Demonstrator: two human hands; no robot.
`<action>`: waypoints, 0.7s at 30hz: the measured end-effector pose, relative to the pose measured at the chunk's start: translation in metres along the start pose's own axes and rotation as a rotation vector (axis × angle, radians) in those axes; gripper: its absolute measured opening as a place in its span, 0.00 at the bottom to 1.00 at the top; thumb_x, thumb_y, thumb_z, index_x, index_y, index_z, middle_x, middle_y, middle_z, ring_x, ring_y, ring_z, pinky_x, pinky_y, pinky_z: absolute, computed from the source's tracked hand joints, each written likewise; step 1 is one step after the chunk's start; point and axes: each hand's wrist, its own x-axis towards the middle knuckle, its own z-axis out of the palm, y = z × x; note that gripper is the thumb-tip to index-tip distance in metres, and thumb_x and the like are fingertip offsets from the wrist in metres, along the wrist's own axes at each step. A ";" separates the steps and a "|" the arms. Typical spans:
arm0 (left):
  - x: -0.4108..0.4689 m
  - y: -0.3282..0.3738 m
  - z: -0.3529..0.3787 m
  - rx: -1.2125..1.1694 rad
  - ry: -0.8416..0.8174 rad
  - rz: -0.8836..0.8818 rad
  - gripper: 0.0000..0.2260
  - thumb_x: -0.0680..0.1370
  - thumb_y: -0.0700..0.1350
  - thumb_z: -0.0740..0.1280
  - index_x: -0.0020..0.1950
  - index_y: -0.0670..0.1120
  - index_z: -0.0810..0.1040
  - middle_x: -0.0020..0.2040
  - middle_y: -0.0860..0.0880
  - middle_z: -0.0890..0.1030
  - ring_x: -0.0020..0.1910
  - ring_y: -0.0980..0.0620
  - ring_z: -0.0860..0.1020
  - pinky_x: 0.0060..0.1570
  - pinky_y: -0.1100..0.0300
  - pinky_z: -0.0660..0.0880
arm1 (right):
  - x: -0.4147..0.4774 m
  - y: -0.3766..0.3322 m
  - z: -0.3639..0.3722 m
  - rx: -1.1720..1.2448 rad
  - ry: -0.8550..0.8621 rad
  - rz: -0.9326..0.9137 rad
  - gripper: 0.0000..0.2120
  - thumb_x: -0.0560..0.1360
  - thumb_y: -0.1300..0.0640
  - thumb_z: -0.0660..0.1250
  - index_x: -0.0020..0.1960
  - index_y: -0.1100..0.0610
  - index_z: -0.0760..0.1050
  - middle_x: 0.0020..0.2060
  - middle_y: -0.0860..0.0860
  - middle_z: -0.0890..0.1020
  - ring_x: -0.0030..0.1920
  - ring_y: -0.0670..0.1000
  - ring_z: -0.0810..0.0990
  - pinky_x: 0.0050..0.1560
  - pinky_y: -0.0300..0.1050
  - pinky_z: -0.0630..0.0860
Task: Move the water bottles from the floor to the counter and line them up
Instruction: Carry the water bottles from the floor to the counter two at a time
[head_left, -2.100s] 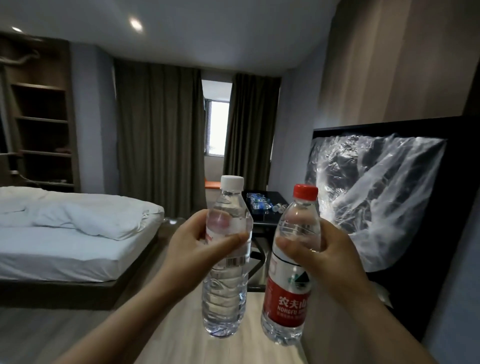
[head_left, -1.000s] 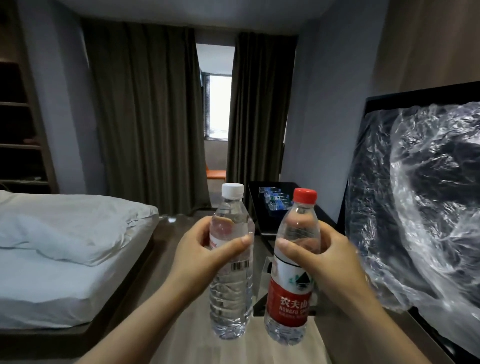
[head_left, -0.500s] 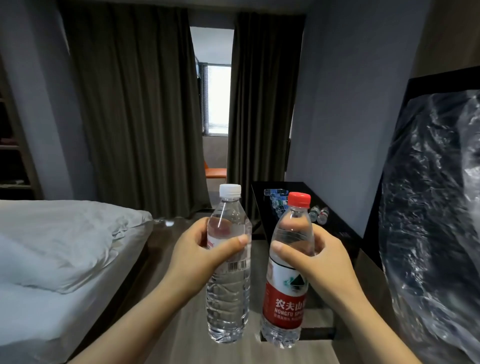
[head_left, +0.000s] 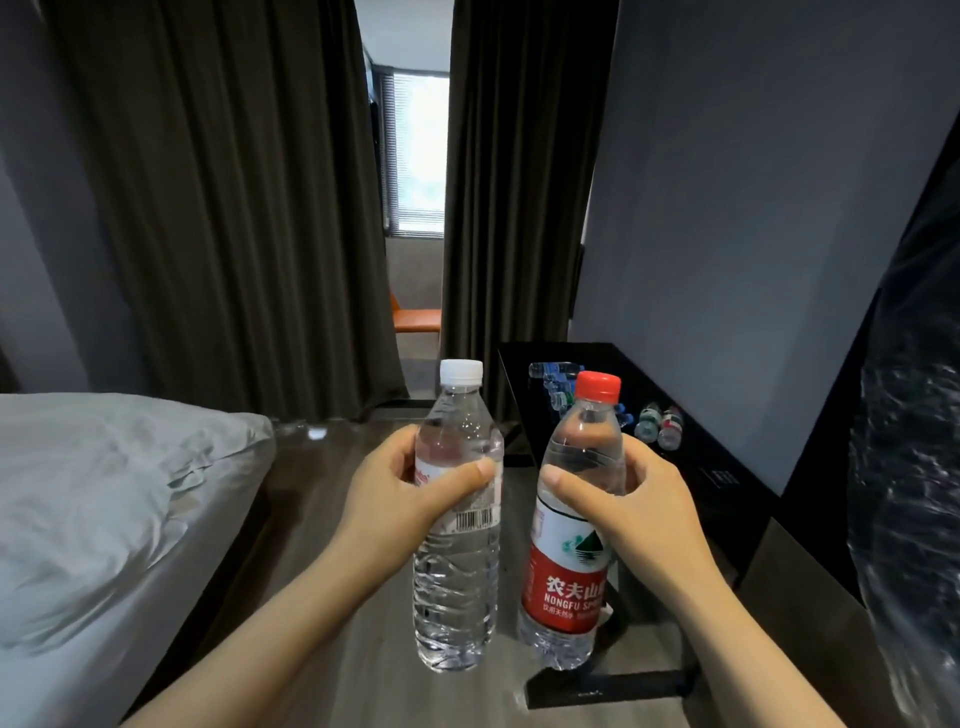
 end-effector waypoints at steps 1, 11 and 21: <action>0.017 -0.008 -0.005 -0.004 -0.008 0.003 0.22 0.59 0.59 0.76 0.49 0.52 0.82 0.46 0.52 0.86 0.45 0.53 0.84 0.48 0.53 0.80 | 0.012 0.005 0.009 -0.002 0.011 0.008 0.18 0.61 0.40 0.77 0.49 0.39 0.80 0.44 0.39 0.85 0.45 0.39 0.84 0.36 0.28 0.76; 0.172 -0.065 -0.035 0.013 -0.111 0.003 0.18 0.61 0.57 0.76 0.44 0.49 0.81 0.41 0.49 0.85 0.42 0.50 0.83 0.41 0.56 0.80 | 0.133 0.046 0.078 -0.002 0.097 0.132 0.15 0.60 0.42 0.77 0.46 0.40 0.80 0.42 0.42 0.86 0.42 0.42 0.85 0.38 0.35 0.78; 0.315 -0.137 -0.007 0.009 -0.190 -0.021 0.17 0.61 0.58 0.75 0.43 0.49 0.81 0.40 0.47 0.84 0.42 0.45 0.82 0.41 0.55 0.78 | 0.256 0.121 0.092 -0.011 0.158 0.196 0.16 0.60 0.41 0.77 0.46 0.42 0.80 0.42 0.43 0.86 0.42 0.43 0.85 0.39 0.37 0.78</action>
